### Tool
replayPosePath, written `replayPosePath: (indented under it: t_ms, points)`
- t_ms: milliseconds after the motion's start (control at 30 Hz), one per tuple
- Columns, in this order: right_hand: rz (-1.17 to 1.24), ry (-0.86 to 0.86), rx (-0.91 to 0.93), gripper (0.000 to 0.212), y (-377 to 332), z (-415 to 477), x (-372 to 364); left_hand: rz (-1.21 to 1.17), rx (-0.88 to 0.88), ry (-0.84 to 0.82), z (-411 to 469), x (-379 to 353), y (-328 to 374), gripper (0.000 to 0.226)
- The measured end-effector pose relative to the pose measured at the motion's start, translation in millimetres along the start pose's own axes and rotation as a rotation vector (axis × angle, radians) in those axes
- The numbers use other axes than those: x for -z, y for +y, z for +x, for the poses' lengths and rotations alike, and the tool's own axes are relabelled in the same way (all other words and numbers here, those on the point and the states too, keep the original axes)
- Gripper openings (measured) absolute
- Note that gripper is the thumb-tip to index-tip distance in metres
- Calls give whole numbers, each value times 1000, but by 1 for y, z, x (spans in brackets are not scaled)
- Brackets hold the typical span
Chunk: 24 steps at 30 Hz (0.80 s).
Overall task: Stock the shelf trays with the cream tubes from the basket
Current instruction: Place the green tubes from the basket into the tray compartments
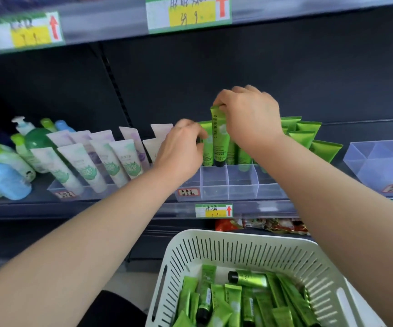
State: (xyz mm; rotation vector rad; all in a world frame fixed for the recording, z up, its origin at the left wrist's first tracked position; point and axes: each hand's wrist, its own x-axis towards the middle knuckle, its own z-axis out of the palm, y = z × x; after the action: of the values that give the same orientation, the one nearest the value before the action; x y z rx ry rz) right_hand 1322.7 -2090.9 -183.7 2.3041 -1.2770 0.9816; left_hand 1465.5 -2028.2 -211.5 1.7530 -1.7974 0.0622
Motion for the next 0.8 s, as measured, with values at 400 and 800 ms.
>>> replayPosePath:
  t_ms: [400, 800]
  points:
    - [-79, -90, -4, 42, -11, 14, -35, 97, -23, -124, -36, -4, -25, 33]
    - [-69, -220, -9, 39, -7, -8, -51, 53, -10, -172, -41, -7, -19, 25]
